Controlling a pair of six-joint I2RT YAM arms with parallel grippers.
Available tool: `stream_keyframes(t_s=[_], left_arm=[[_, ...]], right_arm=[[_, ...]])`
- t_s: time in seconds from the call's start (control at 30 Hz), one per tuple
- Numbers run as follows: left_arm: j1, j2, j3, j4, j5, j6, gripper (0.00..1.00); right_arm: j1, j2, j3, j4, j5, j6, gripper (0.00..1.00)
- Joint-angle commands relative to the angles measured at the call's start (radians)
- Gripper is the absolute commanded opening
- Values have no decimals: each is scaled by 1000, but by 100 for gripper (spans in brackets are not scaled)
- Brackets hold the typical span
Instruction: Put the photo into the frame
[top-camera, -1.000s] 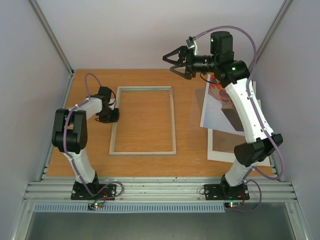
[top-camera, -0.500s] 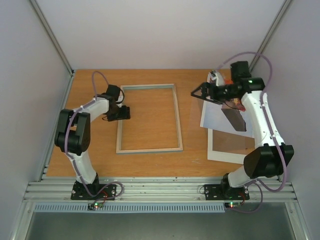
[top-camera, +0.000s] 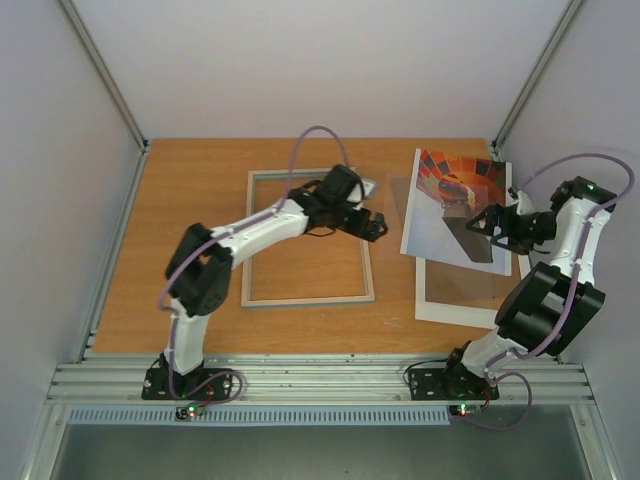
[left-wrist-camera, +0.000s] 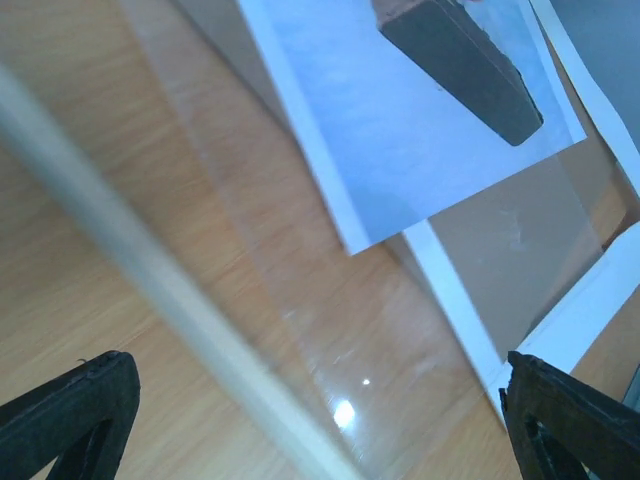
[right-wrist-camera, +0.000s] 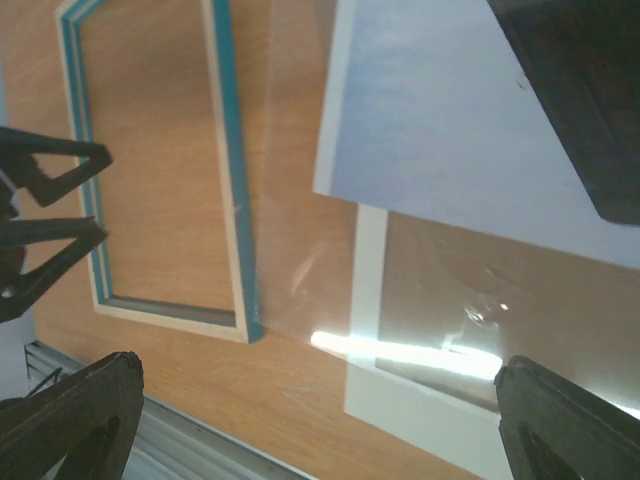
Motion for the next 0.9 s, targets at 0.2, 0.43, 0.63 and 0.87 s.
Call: stream_keyframes(t_s=[0.2,0.43,0.63,0.87], left_arm=[[-86,399,343,-22,-43,-241,99],[-87,444,343,-75,-148,-316,99],[-77,365,170,-14,-74,-303,88],[-90,377,78,139,85,-374,77]], right_arm=[[-96,36,-46,-32,98,-127,96],[-100,79,-108,61,176,-108,90],[-100,112,-168,159,240,-90,83],[-100,217,-211,299,309,-55,64]])
